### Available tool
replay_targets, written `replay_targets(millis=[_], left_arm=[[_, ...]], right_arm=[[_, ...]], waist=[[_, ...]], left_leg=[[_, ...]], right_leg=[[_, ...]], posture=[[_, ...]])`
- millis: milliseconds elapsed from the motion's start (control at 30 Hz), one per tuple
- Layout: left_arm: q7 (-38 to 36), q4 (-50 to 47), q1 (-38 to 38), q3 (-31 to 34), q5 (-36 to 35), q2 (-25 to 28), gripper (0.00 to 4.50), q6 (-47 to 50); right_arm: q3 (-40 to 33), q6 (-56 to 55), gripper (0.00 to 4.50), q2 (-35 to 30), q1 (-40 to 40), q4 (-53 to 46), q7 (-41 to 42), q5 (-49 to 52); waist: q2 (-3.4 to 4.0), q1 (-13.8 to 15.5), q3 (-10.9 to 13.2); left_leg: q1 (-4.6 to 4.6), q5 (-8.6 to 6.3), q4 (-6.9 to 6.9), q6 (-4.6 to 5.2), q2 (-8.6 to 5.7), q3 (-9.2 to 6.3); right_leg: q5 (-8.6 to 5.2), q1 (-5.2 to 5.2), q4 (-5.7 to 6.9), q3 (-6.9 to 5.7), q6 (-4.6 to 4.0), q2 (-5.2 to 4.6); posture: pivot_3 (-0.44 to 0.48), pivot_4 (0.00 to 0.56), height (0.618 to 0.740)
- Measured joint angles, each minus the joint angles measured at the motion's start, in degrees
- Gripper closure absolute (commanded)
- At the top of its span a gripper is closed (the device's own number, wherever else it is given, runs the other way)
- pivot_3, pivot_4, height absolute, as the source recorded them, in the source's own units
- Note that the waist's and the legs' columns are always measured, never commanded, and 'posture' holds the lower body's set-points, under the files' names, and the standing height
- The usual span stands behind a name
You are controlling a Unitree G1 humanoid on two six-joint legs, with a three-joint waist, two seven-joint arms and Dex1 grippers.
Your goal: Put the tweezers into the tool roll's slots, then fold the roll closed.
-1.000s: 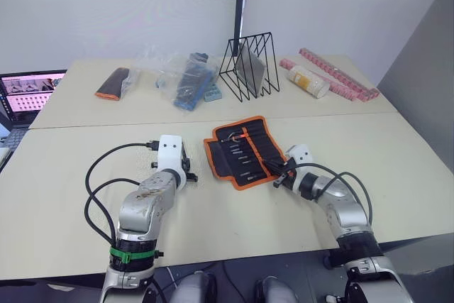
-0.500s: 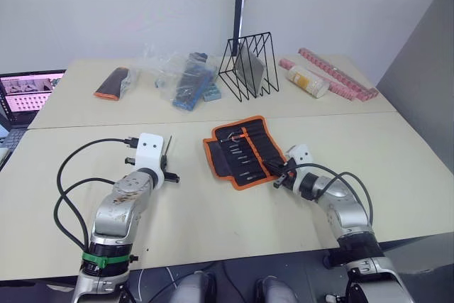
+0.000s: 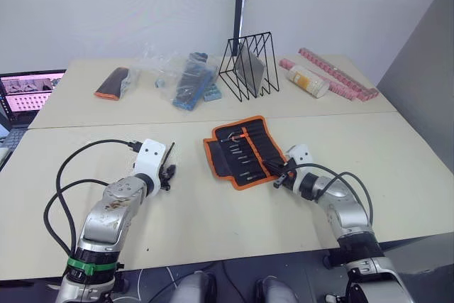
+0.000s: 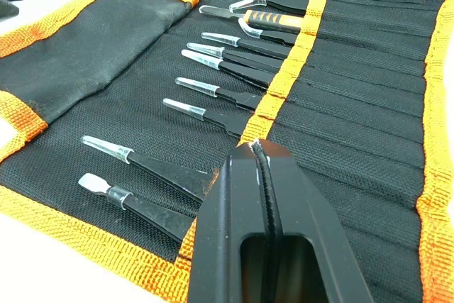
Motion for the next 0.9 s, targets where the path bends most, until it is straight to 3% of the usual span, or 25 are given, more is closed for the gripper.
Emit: replay_targets(millis=[133,333,500,833,900], left_arm=[[-0.48,-2.03,0.38,-0.73,-0.18,-1.13,0.03,0.04],[-0.22,-2.78,0.82,-0.33,-0.09,-1.39,0.03,0.17],[0.83,-2.78,0.85,3.56,-0.29,-2.62,0.03,0.17],[2.09,-0.3,1.33,9.06,-4.58,-9.48,0.03,1.31],[2.13,-0.05,1.13,8.83,-4.48,-9.29,0.58,1.29]], right_arm=[[0.02,0.04,4.5,-0.05,-0.01,0.0,0.05,0.0],[0.14,0.18,4.5,-0.18,-0.03,-0.07,0.13,-0.01],[0.18,0.54,4.5,-0.22,-0.03,-0.29,0.22,0.0],[0.33,0.67,4.5,-0.38,0.06,-0.56,0.32,-0.04],[0.36,0.69,4.5,-0.38,0.11,-0.66,0.32,-0.04]], waist=[[0.0,0.0,0.0],[0.0,0.01,0.0],[0.0,0.01,0.0],[-0.01,0.1,0.0],[-0.01,0.09,0.0]], left_leg=[[0.0,0.0,0.0,0.0,-0.01,0.0],[0.0,0.0,0.0,0.0,-0.01,0.0],[0.0,0.0,0.0,0.01,0.0,-0.01],[0.0,0.0,0.0,0.01,-0.02,-0.03],[0.0,0.0,0.0,0.01,-0.03,-0.02]], right_leg=[[0.0,0.01,0.0,0.0,0.0,-0.01],[0.0,0.02,-0.01,-0.02,0.0,-0.01],[0.0,0.02,0.0,-0.02,0.0,-0.01],[0.0,0.12,0.0,-0.07,0.01,-0.03],[0.0,0.12,0.0,-0.08,0.01,-0.02]], posture=[[0.0,0.15,0.704],[0.0,0.15,0.704],[0.0,0.15,0.704],[0.0,0.15,0.704],[0.0,0.15,0.704]])
